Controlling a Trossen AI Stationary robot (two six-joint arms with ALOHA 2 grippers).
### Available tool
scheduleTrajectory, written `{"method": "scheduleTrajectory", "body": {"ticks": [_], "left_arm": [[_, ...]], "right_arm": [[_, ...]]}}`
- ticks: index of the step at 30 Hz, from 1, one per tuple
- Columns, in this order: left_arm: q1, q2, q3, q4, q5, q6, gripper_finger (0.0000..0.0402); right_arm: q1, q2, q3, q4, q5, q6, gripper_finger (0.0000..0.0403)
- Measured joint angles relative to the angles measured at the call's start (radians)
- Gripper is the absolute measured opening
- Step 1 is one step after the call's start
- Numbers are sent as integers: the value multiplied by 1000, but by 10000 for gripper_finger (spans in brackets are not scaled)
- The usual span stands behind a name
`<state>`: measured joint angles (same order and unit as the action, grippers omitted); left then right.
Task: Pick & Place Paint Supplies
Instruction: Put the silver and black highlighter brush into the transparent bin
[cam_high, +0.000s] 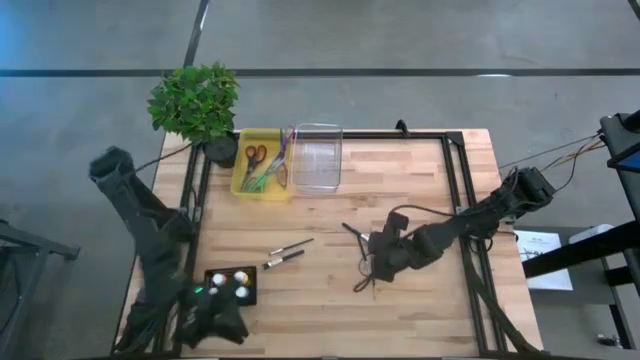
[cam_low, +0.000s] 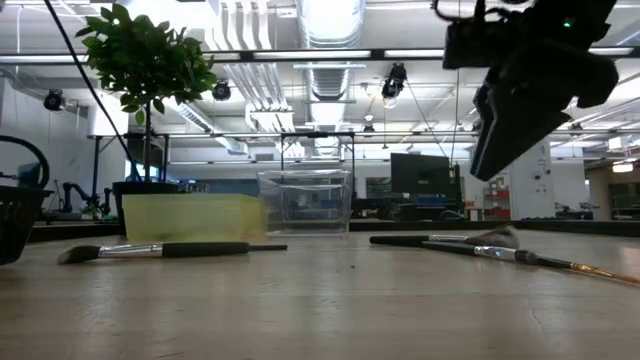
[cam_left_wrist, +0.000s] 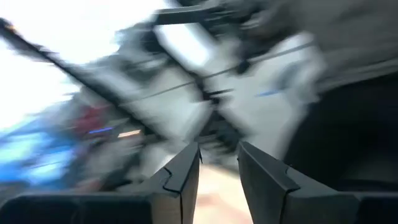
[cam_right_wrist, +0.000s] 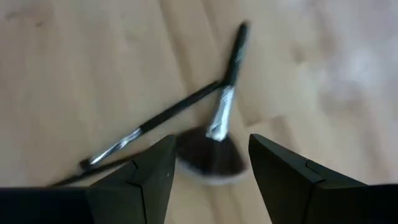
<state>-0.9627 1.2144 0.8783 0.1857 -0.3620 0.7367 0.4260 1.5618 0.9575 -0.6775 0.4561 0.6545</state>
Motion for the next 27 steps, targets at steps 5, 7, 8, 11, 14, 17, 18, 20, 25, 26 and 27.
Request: {"method": "scheduleTrajectory", "body": {"ticks": [5, 7, 8, 11, 14, 17, 18, 20, 25, 26, 27], "left_arm": [[-206, 67, 0, 282, -523, 147, 116], [-235, 81, 0, 327, -593, 172, 116], [-240, 84, 0, 330, -607, 180, 116], [-239, 84, 0, 326, -617, 184, 116], [-226, 84, 0, 327, -618, 184, 116], [-216, 84, 0, 327, -619, 184, 116], [-212, 84, 0, 327, -618, 184, 116], [-209, 84, 0, 327, -619, 184, 116], [-207, 83, 0, 327, -618, 183, 116], [-207, 83, 0, 327, -618, 183, 116], [-207, 83, 0, 327, -618, 183, 116]], "right_arm": [[-100, -1, -1, -47, -185, -7, 203], [-144, -1, -7, -60, -233, -7, 203], [-163, -1, -10, -66, -261, -7, 203], [-206, -1, -18, -75, -303, -15, 203], [-240, 2, -27, -73, -330, -27, 203], [-259, 7, -35, -65, -362, -44, 203], [-262, 10, -36, -53, -371, -55, 203], [-267, 13, -40, -32, -395, -76, 203], [-268, 13, -53, 22, -441, -87, 203], [-268, 13, -58, 27, -442, -86, 203], [-268, 19, -65, 41, -442, -85, 203]]}}
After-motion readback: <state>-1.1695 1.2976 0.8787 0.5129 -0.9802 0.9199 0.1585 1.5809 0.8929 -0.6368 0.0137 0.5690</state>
